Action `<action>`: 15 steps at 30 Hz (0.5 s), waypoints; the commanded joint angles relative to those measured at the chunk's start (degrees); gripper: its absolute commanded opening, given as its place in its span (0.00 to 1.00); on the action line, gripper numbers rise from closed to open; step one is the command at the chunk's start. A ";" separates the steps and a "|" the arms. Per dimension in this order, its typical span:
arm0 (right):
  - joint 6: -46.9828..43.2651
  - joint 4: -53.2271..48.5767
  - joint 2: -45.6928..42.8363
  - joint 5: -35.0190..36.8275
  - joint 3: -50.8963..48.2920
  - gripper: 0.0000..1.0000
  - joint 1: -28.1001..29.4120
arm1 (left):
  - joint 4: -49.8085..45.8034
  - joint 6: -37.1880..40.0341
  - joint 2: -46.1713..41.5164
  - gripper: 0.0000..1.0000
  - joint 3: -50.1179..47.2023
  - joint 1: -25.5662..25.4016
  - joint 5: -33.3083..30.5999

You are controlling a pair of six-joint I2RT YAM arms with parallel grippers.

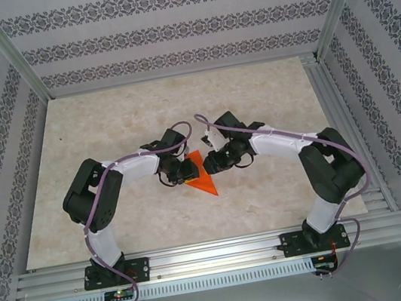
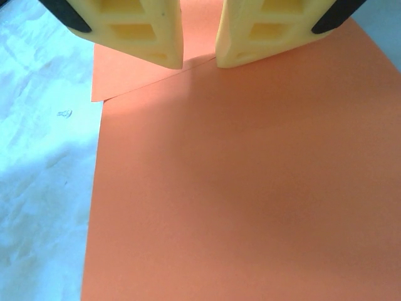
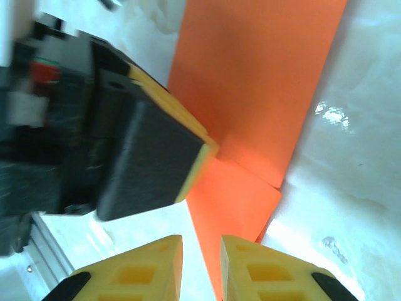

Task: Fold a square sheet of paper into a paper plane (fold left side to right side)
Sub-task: Third fold the triangle at the center of the table.

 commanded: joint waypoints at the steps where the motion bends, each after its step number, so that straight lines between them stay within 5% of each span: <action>1: 3.37 0.00 -3.12 -2.16 -3.87 0.21 0.54 | -2.51 0.61 2.23 0.25 -1.40 -1.44 -4.04; 15: 10.62 10.61 2.04 -7.72 -8.92 0.19 5.25 | -2.87 0.91 2.33 0.25 -1.27 -1.58 -4.53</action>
